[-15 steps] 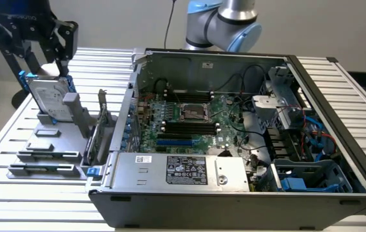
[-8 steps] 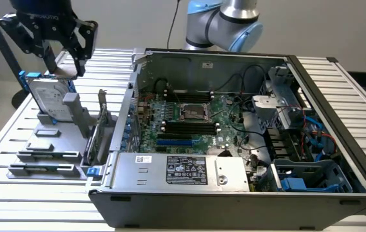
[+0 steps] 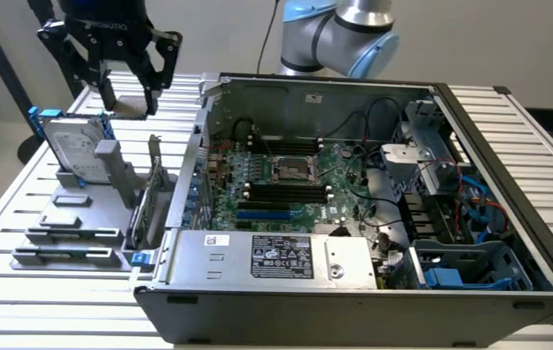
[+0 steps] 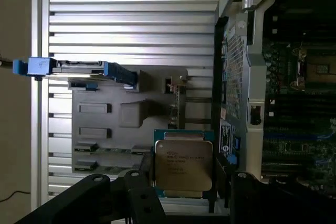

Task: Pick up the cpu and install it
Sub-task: 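Pick up the cpu and move it towards the insertion slot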

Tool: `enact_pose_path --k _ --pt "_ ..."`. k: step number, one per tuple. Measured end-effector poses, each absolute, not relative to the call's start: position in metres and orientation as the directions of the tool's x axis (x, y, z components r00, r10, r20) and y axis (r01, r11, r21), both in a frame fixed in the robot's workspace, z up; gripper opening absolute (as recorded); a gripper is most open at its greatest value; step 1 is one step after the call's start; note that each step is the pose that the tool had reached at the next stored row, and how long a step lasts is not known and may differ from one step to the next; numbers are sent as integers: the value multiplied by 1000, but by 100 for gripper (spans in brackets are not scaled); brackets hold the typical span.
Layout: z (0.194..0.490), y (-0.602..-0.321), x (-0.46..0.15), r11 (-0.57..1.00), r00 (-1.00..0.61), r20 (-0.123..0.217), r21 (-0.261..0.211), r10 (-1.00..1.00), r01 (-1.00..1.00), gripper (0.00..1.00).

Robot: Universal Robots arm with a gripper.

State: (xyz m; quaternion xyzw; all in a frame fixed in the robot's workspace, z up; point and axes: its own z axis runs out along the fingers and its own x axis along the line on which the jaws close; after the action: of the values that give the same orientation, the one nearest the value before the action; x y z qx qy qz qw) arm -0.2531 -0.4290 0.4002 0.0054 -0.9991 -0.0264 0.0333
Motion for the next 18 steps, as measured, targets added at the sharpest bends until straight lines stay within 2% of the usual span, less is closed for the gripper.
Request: enact_pose_path --k 18 --pt "400 -418 -171 999 -998 66 51 -12 -9 55"
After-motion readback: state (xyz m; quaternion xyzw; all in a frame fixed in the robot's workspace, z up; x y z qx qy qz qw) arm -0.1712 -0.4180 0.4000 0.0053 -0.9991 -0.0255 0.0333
